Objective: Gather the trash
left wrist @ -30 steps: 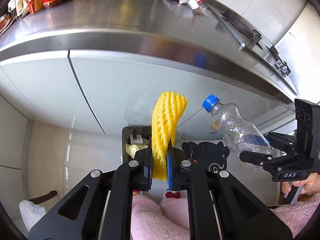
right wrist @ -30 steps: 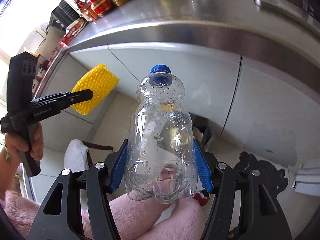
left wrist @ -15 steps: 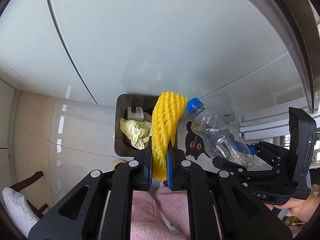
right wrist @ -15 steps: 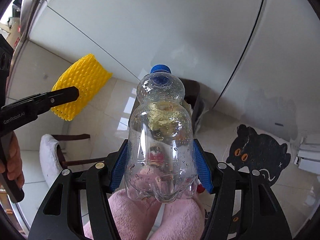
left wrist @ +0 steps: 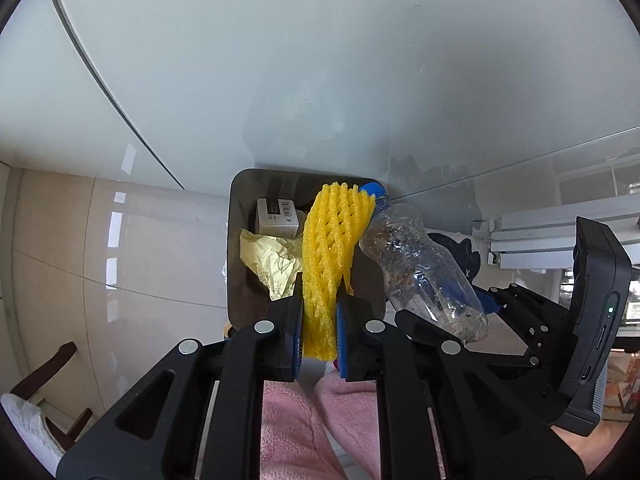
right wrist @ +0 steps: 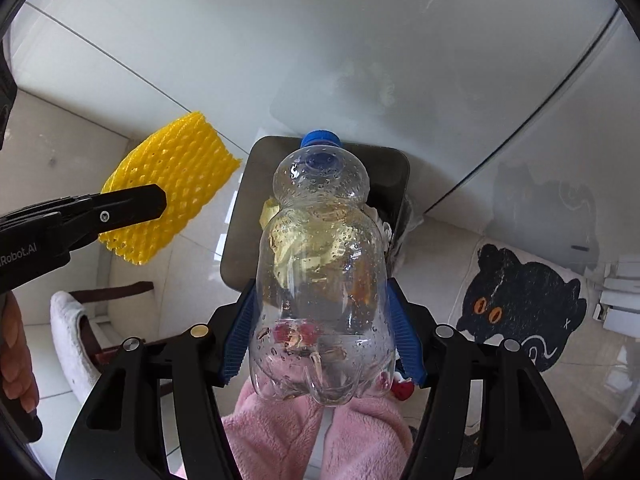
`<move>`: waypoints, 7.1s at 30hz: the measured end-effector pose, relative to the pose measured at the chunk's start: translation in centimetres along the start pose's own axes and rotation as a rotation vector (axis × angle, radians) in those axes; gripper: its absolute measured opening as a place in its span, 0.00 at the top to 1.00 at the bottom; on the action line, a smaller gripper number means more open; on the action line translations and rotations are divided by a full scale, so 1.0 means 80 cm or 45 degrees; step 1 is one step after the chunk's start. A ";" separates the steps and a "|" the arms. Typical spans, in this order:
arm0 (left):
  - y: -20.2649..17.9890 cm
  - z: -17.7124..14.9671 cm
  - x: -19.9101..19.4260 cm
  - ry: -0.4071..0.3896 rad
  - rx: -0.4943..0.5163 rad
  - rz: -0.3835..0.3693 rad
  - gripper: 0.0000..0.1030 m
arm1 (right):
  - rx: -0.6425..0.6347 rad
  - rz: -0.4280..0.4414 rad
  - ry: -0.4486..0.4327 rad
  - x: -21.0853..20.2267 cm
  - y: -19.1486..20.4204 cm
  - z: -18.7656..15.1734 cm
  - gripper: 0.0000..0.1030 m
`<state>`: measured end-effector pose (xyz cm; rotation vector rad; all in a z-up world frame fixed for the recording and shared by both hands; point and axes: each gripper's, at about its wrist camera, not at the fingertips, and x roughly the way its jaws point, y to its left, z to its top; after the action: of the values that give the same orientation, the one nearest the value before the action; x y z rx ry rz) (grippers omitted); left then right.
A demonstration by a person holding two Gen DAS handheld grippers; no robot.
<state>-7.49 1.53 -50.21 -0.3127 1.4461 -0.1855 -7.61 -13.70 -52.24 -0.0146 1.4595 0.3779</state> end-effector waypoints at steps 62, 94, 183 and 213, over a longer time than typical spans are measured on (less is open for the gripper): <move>-0.152 0.188 -0.420 -0.611 0.410 -0.026 0.08 | 0.167 -0.051 -0.853 -0.524 -0.059 0.175 0.03; -0.227 0.393 -0.295 -0.478 0.558 -0.169 0.46 | -0.269 0.232 -0.412 -0.414 -0.063 0.508 0.17; -0.007 -0.052 -0.167 -0.214 0.345 0.032 1.00 | 0.193 0.119 -0.310 -0.196 0.006 0.004 0.98; -0.006 -0.048 -0.065 -0.113 0.203 0.077 0.10 | 0.357 0.072 -0.299 -0.137 0.011 0.039 0.02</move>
<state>-11.93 2.30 -45.53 -0.1456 1.3426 -0.2338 -5.52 -14.75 -41.05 0.2880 1.2707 0.2098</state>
